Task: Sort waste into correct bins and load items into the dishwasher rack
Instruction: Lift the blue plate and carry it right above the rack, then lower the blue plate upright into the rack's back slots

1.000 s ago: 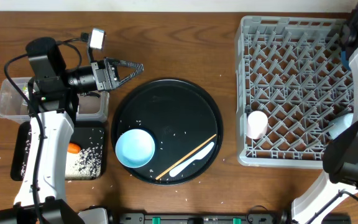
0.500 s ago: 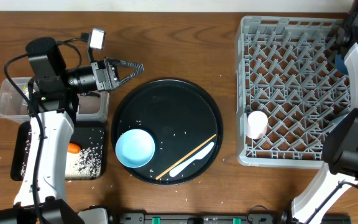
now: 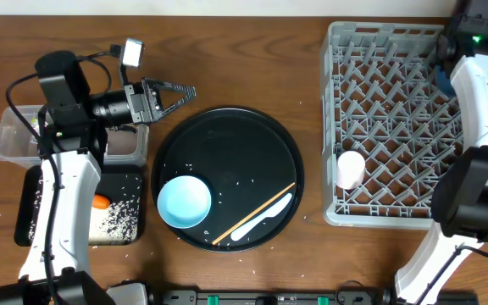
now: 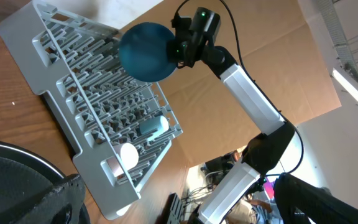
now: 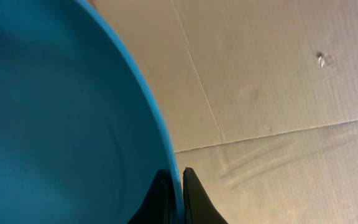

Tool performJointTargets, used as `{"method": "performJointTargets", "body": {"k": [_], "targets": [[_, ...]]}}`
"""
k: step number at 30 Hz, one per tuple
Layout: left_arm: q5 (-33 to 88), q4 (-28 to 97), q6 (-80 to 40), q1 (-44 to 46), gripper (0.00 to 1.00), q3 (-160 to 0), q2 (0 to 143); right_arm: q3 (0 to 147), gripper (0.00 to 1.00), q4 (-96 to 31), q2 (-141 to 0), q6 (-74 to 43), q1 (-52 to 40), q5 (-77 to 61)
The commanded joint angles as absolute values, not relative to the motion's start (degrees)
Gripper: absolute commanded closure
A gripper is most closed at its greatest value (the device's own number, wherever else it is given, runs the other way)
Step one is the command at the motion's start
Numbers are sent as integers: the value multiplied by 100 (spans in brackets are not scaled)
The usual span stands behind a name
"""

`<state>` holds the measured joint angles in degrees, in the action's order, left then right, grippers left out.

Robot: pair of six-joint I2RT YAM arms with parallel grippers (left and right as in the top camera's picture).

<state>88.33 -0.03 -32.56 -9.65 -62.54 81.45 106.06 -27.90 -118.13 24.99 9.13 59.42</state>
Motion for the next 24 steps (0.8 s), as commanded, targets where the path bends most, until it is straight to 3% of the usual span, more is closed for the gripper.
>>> {"method": "performJointTargets", "body": {"k": [1, 8, 20, 24], "targets": [[8892, -10, -3157, -978, 2, -6254, 8156, 10589, 99, -3037, -11928, 2755, 779, 5559], [8890, -10, -3157, -978, 2, -6254, 8156, 10586, 99, -3048, -11907, 2954, 589, 5463], [8892, -10, -3157, -978, 2, -6254, 8156, 10586, 99, -2556, -11716, 5271, 652, 5551], [8890, -10, -3157, -980, 2, -6254, 8156, 10586, 99, -2410, -11644, 5380, 701, 5561]]}}
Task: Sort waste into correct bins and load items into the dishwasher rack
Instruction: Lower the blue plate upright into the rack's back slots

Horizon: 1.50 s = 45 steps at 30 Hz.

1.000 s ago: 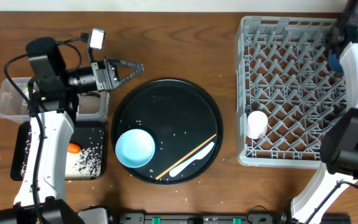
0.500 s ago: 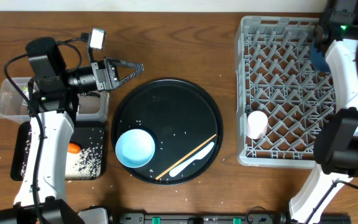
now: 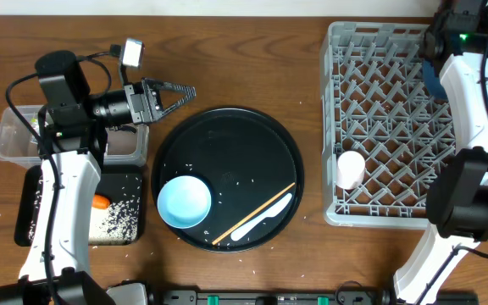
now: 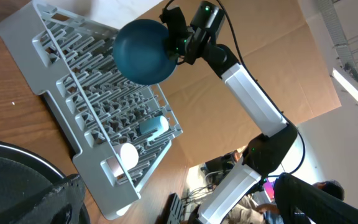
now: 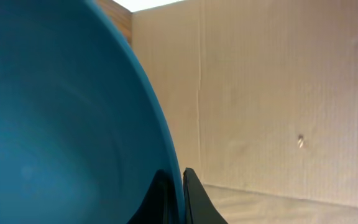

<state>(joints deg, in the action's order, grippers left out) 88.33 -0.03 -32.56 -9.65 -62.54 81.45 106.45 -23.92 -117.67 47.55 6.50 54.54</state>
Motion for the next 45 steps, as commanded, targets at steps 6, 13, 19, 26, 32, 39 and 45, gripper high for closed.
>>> {"method": "performJointTargets", "body": {"k": [6, 13, 19, 26, 32, 39, 45], "targets": [[8890, -10, -3157, -978, 2, -6254, 8156, 10586, 99, -1920, -11568, 5234, 788, 6069], [8892, -10, -3157, -978, 2, -6254, 8154, 10558, 99, -2174, -11485, 5155, 681, 5970], [8892, -10, -3157, -980, 2, -6254, 8156, 10394, 99, -2165, -11485, 5148, 821, 6025], [8890, -10, -3157, -978, 2, -6254, 8156, 10370, 99, -1745, -11469, 5382, 969, 6230], [8890, -10, -3157, -978, 2, -6254, 8154, 10110, 99, -1752, -11469, 5363, 954, 5951], [8890, -10, -3157, -980, 2, -6254, 8156, 9362, 99, -1258, -11469, 5782, 867, 5968], [8890, -10, -3157, -978, 2, -6254, 8156, 9321, 99, -613, -11463, 6342, 360, 6027]]}}
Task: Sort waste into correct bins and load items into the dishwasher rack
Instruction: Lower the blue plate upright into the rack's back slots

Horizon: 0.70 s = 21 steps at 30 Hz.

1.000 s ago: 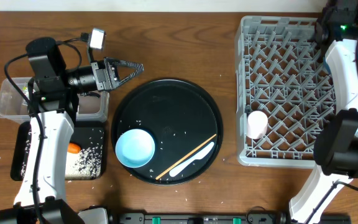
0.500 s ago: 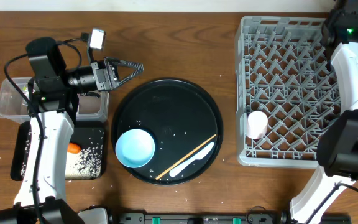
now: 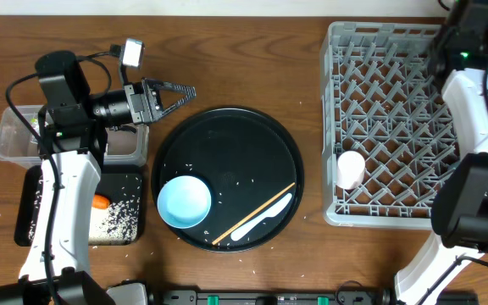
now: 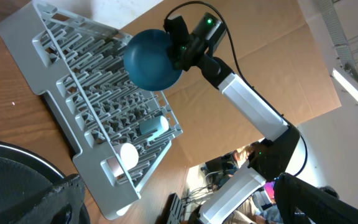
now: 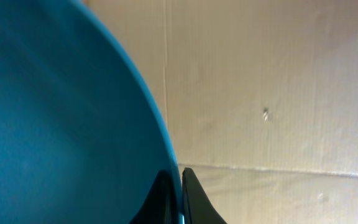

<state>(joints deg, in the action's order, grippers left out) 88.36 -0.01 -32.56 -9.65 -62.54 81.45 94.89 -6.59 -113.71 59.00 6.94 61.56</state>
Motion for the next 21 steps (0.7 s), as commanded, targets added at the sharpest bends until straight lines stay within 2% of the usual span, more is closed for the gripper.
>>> {"method": "performJointTargets", "body": {"k": [1, 11, 12, 15, 18, 19, 20, 21], "targets": [[8892, -10, -3157, -978, 2, -6254, 8156, 9321, 99, -563, -11463, 6390, 244, 6025], [8892, -10, -3157, -978, 2, -6254, 8156, 9321, 99, -598, -11463, 6322, -578, 6514], [8890, -10, -3157, -978, 2, -6254, 8154, 9321, 96, -598, -11463, 6322, -652, 6541], [8890, -10, -3157, -980, 2, -6254, 8156, 9321, 84, -598, -11463, 6326, -854, 6541], [8890, -10, -3157, -980, 2, -6254, 8154, 9321, 79, -600, -11463, 6324, -1085, 6600], [8890, -10, -3157, -978, 2, -6254, 8156, 9321, 74, -604, -11463, 6324, -1160, 6608], [8890, -10, -3157, -978, 2, -6254, 8156, 9321, 64, -604, -11463, 6300, -1227, 6628], [8890, -10, -3157, -980, 2, -6254, 8156, 9321, 49, -607, -11463, 6254, -1282, 6654]]}}
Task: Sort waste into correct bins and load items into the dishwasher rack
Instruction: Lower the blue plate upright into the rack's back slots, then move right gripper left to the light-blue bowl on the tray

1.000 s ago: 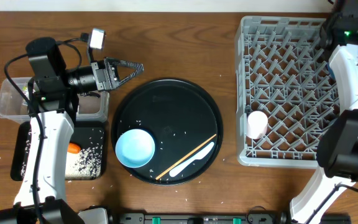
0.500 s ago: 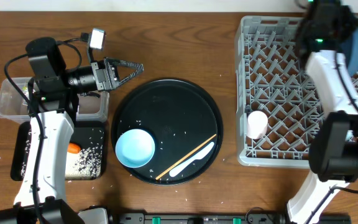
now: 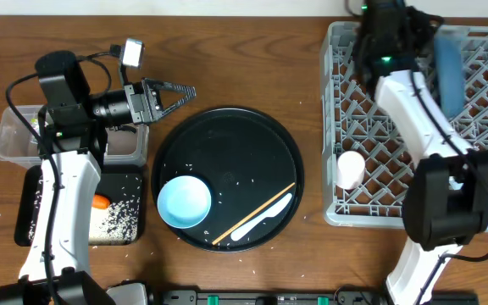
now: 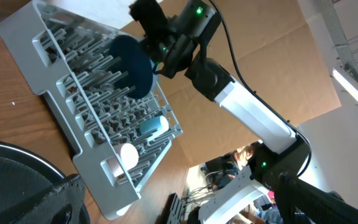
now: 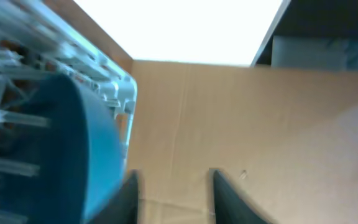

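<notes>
A dark blue dish (image 3: pixel 447 72) stands on edge among the pins at the back of the grey dishwasher rack (image 3: pixel 337 212). In the right wrist view the dish (image 5: pixel 86 155) sits just left of my right gripper (image 5: pixel 173 183), which is open and holds nothing. Overhead, the right gripper (image 3: pixel 415 32) hovers over the rack's back edge. My left gripper (image 3: pixel 176 91) is open in the air left of the black round tray (image 3: pixel 227 127). On the tray lie a light blue bowl (image 3: pixel 185 202), a chopstick (image 3: pixel 257 212) and a white utensil (image 3: pixel 263 219).
A white cup (image 3: pixel 351 168) lies in the rack's front left, with a teal cup (image 4: pixel 153 127) beside it in the left wrist view. At the left stand a clear bin (image 3: pixel 15 135) and a black bin (image 3: pixel 113 216) holding rice and an orange scrap (image 3: pixel 100 202).
My right gripper has let go of the dark blue dish, which now stands on edge in the rack. The gripper is open and its wrist has moved left over the rack's back. The left arm is unchanged.
At all three earlier moments my right gripper was shut on the dark blue dish, holding it above the rack's back right corner at slightly different positions. Now the dish stands in the rack and the gripper is open. My left arm stayed put throughout.
</notes>
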Tool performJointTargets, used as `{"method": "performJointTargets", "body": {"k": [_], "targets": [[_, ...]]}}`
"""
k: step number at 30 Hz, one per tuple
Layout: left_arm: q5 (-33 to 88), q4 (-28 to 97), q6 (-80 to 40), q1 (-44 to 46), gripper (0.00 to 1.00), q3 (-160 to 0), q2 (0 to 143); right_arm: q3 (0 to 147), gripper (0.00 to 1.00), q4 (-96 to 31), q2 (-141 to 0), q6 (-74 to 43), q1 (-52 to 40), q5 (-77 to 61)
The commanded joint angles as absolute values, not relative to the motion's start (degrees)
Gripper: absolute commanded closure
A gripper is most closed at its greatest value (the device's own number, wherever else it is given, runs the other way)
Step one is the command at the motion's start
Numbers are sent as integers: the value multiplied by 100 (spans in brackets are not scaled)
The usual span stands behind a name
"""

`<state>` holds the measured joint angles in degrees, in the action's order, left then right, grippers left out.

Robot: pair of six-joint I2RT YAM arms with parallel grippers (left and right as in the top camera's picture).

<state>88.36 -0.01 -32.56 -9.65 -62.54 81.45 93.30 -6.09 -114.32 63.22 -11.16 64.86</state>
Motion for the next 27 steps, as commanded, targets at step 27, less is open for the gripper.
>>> {"method": "performJointTargets", "body": {"k": [27], "targets": [[8890, -10, -3157, -980, 2, -6254, 8156, 9518, 2, -3352, -8525, 2508, -2954, 5339]]}}
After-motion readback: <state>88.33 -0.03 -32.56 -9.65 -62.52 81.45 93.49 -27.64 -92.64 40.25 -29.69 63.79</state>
